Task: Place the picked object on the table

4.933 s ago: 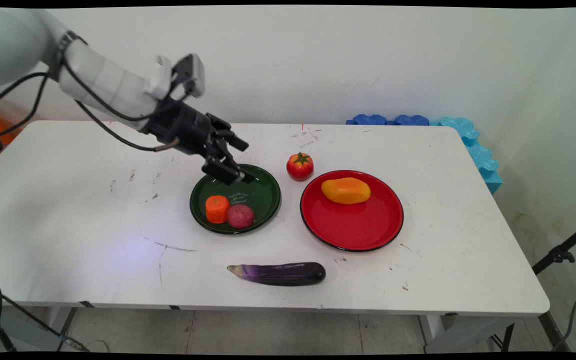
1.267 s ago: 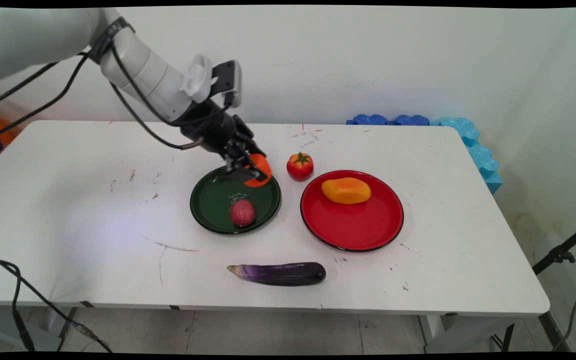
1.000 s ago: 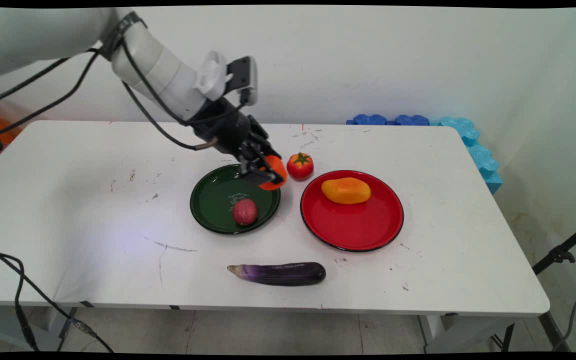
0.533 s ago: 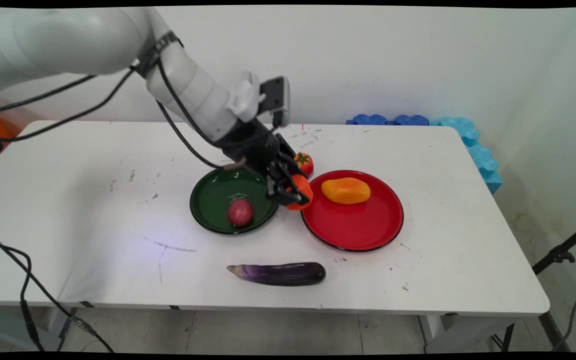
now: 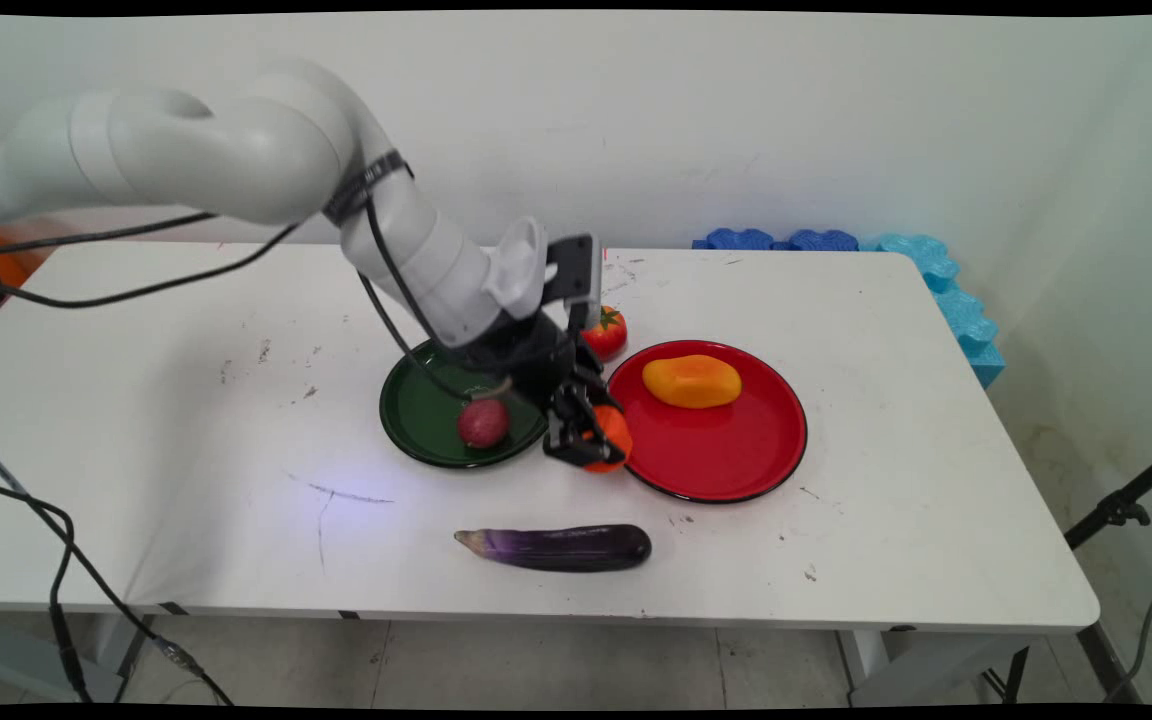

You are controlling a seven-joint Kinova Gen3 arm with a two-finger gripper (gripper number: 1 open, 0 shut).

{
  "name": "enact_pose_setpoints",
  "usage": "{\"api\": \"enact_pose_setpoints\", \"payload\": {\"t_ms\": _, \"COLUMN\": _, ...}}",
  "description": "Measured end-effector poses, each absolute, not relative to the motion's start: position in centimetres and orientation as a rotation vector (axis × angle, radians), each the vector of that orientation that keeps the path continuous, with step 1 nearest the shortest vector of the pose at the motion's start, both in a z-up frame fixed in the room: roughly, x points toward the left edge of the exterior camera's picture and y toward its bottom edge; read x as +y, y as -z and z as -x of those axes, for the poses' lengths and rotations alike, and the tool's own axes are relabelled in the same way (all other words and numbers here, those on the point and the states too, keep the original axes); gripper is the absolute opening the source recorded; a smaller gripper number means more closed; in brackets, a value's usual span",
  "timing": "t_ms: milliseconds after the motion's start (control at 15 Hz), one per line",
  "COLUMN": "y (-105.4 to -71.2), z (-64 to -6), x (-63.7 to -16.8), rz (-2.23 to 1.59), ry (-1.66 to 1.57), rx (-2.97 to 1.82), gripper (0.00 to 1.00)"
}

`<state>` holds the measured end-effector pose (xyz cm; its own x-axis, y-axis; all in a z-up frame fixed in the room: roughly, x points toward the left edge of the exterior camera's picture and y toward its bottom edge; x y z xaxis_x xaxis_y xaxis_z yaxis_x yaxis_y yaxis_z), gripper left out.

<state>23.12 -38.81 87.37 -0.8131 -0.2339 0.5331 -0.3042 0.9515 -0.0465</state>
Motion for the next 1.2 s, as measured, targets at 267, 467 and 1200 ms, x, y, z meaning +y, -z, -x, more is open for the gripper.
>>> {"api": "enact_pose_setpoints", "payload": {"t_ms": 267, "y": -84.8, "z": -23.3, "x": -38.2, "rz": -0.354, "ry": -0.155, "rx": -2.587, "gripper": 0.0}}
{"api": "enact_pose_setpoints", "payload": {"t_ms": 467, "y": -83.0, "z": -23.4, "x": -38.1, "rz": -0.335, "ry": -0.154, "rx": -2.596, "gripper": 0.0}}
{"api": "enact_pose_setpoints", "payload": {"t_ms": 1200, "y": -79.6, "z": -23.8, "x": -38.5, "rz": -0.304, "ry": -0.184, "rx": -2.57, "gripper": 1.0}}
